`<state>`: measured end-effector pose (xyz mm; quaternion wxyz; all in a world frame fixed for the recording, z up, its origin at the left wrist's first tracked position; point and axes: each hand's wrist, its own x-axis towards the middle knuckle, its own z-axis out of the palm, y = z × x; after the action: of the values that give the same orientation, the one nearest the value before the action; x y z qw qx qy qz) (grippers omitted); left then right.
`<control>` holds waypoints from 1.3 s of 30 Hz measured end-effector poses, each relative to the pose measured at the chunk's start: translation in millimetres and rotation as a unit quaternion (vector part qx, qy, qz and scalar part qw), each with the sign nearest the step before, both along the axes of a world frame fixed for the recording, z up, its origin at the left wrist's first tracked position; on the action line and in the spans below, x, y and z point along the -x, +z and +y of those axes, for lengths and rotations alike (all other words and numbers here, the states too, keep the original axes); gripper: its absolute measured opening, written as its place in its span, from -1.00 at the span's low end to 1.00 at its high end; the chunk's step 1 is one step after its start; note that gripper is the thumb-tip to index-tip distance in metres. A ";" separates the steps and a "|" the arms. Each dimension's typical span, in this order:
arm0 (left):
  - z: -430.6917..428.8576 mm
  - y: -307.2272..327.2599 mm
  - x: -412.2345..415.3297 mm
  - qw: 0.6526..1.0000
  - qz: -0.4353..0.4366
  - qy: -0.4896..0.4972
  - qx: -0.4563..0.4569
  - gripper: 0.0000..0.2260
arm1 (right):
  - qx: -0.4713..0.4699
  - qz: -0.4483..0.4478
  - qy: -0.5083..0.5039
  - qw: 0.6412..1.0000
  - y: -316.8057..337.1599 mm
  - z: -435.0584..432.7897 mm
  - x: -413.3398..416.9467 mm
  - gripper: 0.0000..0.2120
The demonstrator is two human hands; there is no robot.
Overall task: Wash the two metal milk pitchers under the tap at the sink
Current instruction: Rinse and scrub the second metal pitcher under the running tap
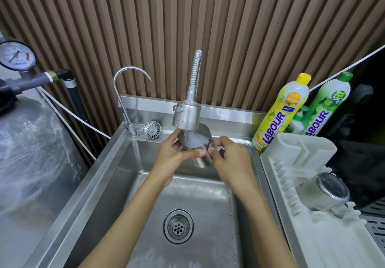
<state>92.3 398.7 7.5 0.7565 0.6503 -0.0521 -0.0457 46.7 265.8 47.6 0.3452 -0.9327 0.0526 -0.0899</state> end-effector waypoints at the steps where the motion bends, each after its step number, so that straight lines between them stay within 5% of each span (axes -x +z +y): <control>1: -1.4 0.2 -1.8 0.999 -0.024 0.024 -0.003 -0.44 | -0.072 -0.010 0.001 0.997 -6.3 -0.3 -4.7 -0.91; 6: 4.0 8.1 -1.4 0.970 -0.150 0.149 -0.120 -0.26 | -0.394 0.007 0.089 0.915 -31.6 8.1 -20.9 -0.85; 12: 13.6 23.8 13.5 0.911 -0.188 0.208 -0.304 -0.26 | -0.507 0.044 0.112 0.853 -47.8 21.7 -21.7 -0.90; 16: 16.4 21.1 18.5 0.881 -0.145 0.226 -0.390 -0.34 | -0.470 0.049 0.086 0.877 -42.5 20.9 -12.6 -0.86; 19: 14.0 18.0 23.1 0.895 -0.077 0.208 -0.386 -0.31 | -0.398 0.038 0.038 0.916 -34.4 14.2 -10.3 -0.88; 23: 11.6 10.8 24.8 0.966 0.006 0.130 -0.226 -0.59 | -0.124 -0.004 -0.007 0.992 -15.5 6.1 -6.9 -0.81; 25: 8.4 5.9 25.0 0.987 0.035 0.078 -0.137 -0.69 | -0.003 -0.016 -0.029 0.999 -4.3 4.7 -1.3 -0.76; 28: 0.1 -2.5 20.4 0.998 0.044 0.027 -0.030 -0.57 | 0.042 -0.041 -0.033 0.998 0.6 2.4 4.2 -0.81; 34: -5.7 -1.1 5.7 0.996 -0.043 0.076 0.015 -0.33 | -0.237 -0.056 0.021 0.970 -17.1 1.3 -12.2 -0.93; 39: 7.7 8.1 3.4 0.966 -0.176 0.153 -0.115 -0.30 | -0.429 -0.002 0.104 0.897 -33.2 12.8 -24.3 -0.87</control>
<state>88.9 406.3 15.6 0.6535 0.7310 -0.0788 0.1800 71.0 278.6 14.4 0.7197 -0.6938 -0.0122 -0.0242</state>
